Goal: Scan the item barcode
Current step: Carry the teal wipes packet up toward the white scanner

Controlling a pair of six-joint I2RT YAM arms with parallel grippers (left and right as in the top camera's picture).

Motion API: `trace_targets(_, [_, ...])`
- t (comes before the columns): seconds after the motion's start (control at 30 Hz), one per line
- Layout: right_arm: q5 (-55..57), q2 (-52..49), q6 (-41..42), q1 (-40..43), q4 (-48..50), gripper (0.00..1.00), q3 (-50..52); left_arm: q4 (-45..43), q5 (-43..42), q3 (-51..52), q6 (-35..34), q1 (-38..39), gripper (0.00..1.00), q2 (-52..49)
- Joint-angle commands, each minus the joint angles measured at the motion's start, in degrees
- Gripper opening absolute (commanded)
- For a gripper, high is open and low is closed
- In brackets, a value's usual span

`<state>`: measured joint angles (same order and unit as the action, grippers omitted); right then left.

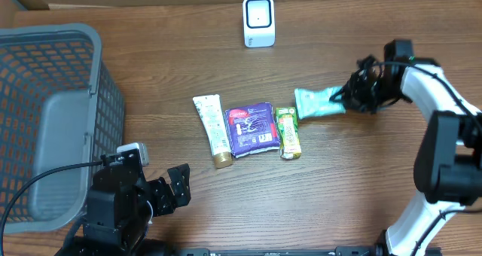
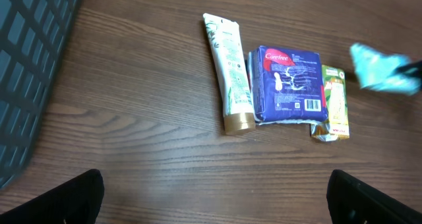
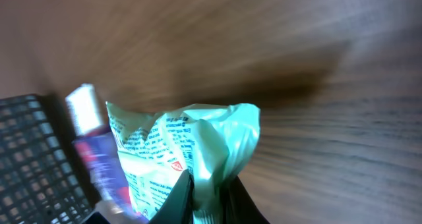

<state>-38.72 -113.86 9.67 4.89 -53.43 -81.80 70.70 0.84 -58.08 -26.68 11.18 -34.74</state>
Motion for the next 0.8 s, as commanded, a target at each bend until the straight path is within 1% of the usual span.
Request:
trace_targets(0.0, [-1.88, 7.04, -0.79, 0.13, -2.95, 0.04, -8.98, -0.02, -0.44, 0.5, -0.37, 0.26, 1.0, 0.68])
trace_targets(0.13, [-1.73, 7.91, -0.83, -0.42, -6.34, 0.04, -18.93, -0.02, -0.44, 0.5, -0.37, 0.26, 1.0, 0.68])
trace_targets(0.3, [2.99, 7.91, -0.98, -3.26, -3.89, 0.04, -27.12, -0.02, -0.44, 0.5, -0.37, 0.26, 1.0, 0.68])
trace_targets(0.4, [7.28, 7.91, -0.94, -5.95, -2.08, 0.04, -28.72, -0.04, -0.44, 0.5, -0.37, 0.26, 1.0, 0.68])
trace_targets(0.53, [8.28, 7.89, -0.94, -9.25, 0.68, 0.04, -28.76, -0.02, -0.44, 0.5, -0.37, 0.26, 0.99, 0.68])
trace_targets(0.63, [12.48, 7.89, -0.44, -11.85, 2.62, 0.04, -28.76, -0.02, -0.44, 0.5, -0.37, 0.26, 1.0, 0.68])
trace_targets(0.7, [19.3, 7.89, 1.03, -13.79, 4.15, 0.04, -28.76, -0.02, -0.44, 0.5, -0.37, 0.26, 1.0, 0.68])
trace_targets(0.77, [28.46, 7.89, 1.01, -16.02, 5.44, 0.04, -28.76, -0.02, -0.44, 0.5, -0.37, 0.26, 1.0, 0.68])
